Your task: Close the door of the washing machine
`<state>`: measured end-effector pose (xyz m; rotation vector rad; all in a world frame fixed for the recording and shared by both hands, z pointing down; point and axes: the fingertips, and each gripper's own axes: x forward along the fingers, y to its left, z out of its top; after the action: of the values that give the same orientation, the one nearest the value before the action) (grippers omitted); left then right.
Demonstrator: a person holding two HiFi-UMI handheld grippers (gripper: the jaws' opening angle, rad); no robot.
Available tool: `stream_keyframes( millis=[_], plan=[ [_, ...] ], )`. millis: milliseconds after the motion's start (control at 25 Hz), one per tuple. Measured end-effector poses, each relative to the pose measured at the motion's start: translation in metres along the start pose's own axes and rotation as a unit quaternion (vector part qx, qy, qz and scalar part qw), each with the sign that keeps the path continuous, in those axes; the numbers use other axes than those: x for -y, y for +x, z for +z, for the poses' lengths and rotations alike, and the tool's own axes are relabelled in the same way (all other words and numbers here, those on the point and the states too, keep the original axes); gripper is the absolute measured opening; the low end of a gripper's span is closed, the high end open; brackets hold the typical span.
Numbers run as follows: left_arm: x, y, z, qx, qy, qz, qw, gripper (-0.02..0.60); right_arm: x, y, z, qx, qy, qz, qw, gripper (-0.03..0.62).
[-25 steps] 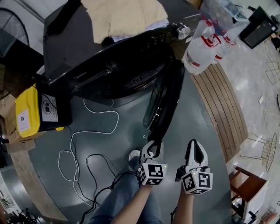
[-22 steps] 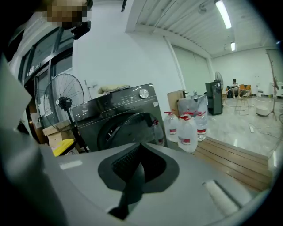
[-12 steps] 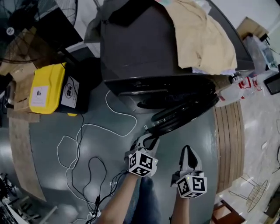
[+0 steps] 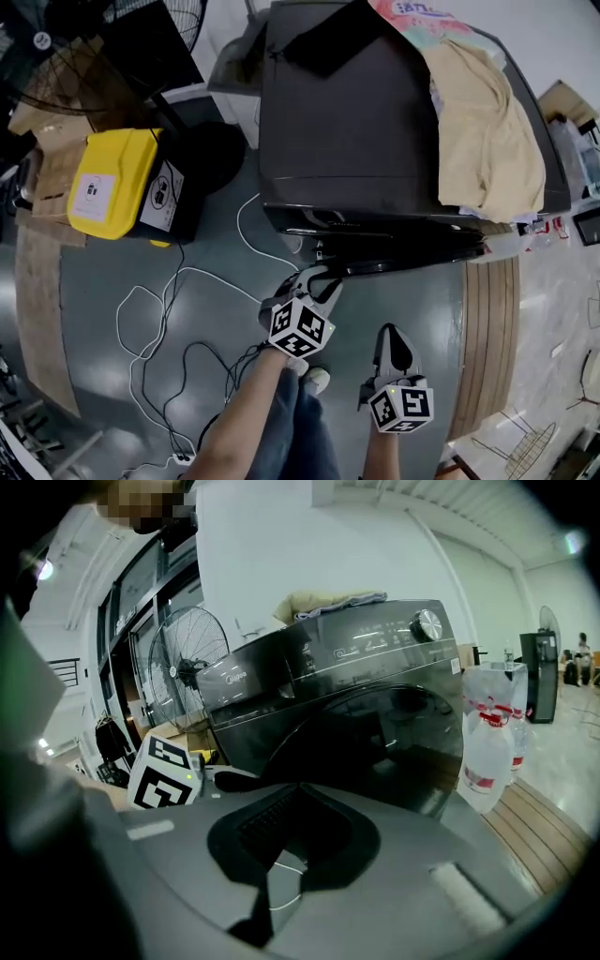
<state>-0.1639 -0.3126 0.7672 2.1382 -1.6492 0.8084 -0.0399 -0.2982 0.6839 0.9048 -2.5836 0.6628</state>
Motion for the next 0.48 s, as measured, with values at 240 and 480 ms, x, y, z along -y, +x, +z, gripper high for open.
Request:
stream_keyframes(
  millis=[240, 480],
  plan=[
    [-0.021, 0.006, 0.006, 0.002, 0.013, 0.000, 0.9999, 0.099, 0.002, 0.009, -0.006, -0.012, 0.001, 0.002, 1.000, 0.014],
    [-0.024, 0.008, 0.007, 0.003, 0.012, -0.003, 0.9999, 0.101, 0.007, 0.012, -0.005, -0.012, 0.002, 0.001, 1.000, 0.014]
  ],
)
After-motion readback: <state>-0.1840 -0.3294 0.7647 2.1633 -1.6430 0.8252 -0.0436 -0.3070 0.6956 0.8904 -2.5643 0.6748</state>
